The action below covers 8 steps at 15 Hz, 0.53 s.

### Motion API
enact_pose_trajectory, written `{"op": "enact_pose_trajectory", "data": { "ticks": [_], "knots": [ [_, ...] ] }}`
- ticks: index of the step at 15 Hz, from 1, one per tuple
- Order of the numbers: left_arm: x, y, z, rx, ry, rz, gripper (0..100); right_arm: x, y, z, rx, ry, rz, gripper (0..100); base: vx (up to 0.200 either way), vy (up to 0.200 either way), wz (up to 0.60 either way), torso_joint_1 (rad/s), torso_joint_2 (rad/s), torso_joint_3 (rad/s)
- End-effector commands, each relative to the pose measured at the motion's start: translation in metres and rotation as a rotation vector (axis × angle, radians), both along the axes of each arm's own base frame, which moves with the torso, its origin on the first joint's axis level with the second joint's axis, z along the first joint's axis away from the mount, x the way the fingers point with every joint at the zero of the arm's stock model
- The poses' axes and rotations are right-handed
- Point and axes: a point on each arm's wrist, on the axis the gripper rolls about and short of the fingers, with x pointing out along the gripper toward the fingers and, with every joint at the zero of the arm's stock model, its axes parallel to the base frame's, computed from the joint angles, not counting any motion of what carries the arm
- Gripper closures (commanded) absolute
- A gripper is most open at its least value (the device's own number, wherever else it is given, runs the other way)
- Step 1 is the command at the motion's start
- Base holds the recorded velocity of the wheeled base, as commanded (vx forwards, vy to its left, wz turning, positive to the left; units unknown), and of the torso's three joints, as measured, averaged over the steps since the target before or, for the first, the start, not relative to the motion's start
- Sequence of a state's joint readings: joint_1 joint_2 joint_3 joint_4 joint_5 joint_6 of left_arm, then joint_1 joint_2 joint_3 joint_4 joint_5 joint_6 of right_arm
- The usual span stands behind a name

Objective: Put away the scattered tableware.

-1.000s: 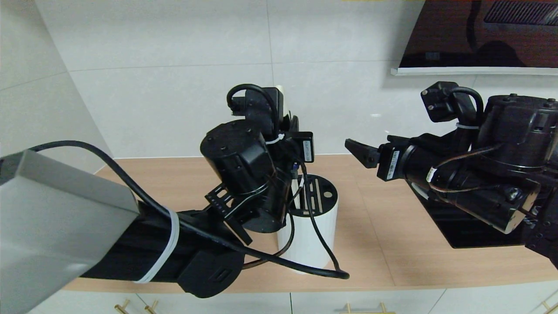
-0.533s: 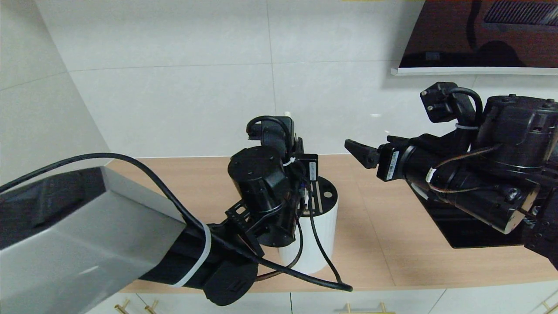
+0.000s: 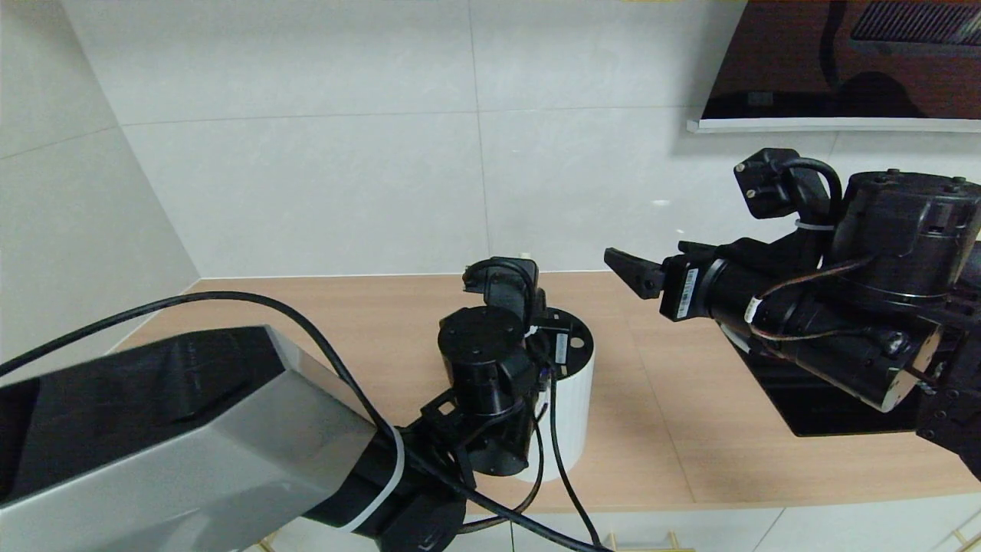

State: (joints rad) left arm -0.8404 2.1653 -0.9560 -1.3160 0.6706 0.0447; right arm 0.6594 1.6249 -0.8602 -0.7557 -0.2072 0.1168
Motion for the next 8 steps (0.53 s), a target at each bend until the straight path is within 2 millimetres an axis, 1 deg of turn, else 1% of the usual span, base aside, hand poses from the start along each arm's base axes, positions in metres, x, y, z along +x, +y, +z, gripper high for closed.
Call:
{"op": "enact_pose_trajectory", "data": {
  "ticks": [1, 7, 8],
  "knots": [
    [-0.0001, -0.0009, -0.0087, 0.015, 0.014, -0.002, 100, 0.0010, 0.0014, -0.0024, -0.005, 0.006, 0.000, 0, 0.000, 0.000, 0.00, 0.000, 0.00, 0.000],
    [-0.0004, -0.0033, -0.0138, 0.018, 0.021, -0.005, 100, 0.0010, 0.0014, -0.0024, -0.005, 0.006, 0.000, 0, 0.000, 0.000, 0.00, 0.000, 0.00, 0.000],
    [-0.0023, -0.0021, -0.0170, 0.026, 0.030, -0.007, 100, 0.0012, 0.0010, -0.0024, -0.005, 0.006, -0.001, 0, 0.000, 0.000, 0.00, 0.000, 0.00, 0.000]
  ]
}}
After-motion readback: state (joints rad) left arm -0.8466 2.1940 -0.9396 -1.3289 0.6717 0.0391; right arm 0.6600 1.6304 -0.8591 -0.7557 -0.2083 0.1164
